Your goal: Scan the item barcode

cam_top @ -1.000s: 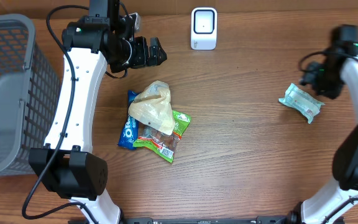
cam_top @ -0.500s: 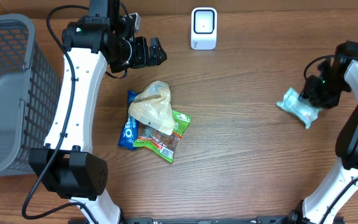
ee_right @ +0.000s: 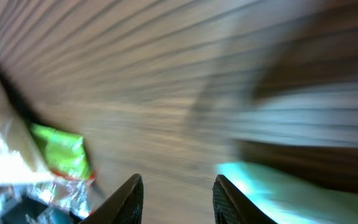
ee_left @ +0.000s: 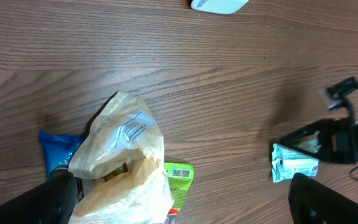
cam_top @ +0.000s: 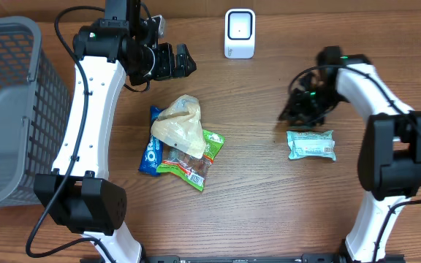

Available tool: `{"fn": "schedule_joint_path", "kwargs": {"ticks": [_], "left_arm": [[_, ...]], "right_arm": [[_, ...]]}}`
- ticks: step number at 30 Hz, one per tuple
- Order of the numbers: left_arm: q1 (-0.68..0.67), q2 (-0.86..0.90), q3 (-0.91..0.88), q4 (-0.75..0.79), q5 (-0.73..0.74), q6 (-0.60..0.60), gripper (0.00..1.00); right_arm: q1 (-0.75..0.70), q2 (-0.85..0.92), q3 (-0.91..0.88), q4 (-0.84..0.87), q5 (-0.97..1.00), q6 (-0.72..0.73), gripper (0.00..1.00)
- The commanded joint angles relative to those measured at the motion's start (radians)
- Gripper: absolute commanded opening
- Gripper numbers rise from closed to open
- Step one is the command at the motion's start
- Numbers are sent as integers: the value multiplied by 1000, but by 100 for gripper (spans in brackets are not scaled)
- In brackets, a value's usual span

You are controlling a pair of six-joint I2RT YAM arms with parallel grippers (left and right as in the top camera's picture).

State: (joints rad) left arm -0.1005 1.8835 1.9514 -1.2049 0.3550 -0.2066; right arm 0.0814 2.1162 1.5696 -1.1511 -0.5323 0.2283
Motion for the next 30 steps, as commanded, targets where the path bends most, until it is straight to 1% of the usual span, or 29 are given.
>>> {"fn": "schedule_joint_path", "kwargs": {"ticks": [1, 4, 5, 6, 7, 8, 9, 11, 13, 15, 19, 21, 22, 27, 30], "left_arm": [[-5, 2, 19, 1, -7, 8, 100], [-5, 2, 19, 1, -7, 9, 100], [-5, 2, 19, 1, -7, 8, 100], [-5, 2, 19, 1, -7, 8, 100], [-5, 2, 19, 1, -7, 8, 100], [-5, 2, 19, 1, -7, 8, 100], [-5, 2, 19, 1, -7, 8, 100], [-5, 2, 19, 1, -7, 8, 100], [-5, 2, 19, 1, -7, 8, 100], [-5, 2, 19, 1, -7, 8, 100], [-5, 2, 19, 1, -7, 9, 100], [-5, 2, 19, 1, -7, 8, 100], [-5, 2, 19, 1, -7, 9, 100], [-5, 2, 19, 1, -7, 8, 100], [-5, 2, 19, 1, -7, 9, 100]], "right_arm": [[30, -5, 67, -49, -12, -27, 35], [14, -29, 149, -130, 118, 12, 27], [-4, -51, 187, -170, 240, 107, 27], [-23, -72, 208, -192, 313, 156, 27], [-49, -103, 224, -207, 356, 178, 27], [-74, -130, 226, -214, 360, 185, 29], [-89, -142, 226, -222, 358, 185, 31], [-146, -174, 226, -327, 356, 178, 30], [-178, -175, 225, -464, 356, 77, 27], [-188, -175, 212, -544, 357, 11, 25], [-180, -192, 118, -544, 375, -9, 26], [-178, -192, 13, -508, 375, -8, 25], [-178, -192, -48, -480, 374, -8, 25], [-178, -192, -235, -341, 375, 24, 23], [-178, -192, -283, -239, 375, 56, 23]]}}
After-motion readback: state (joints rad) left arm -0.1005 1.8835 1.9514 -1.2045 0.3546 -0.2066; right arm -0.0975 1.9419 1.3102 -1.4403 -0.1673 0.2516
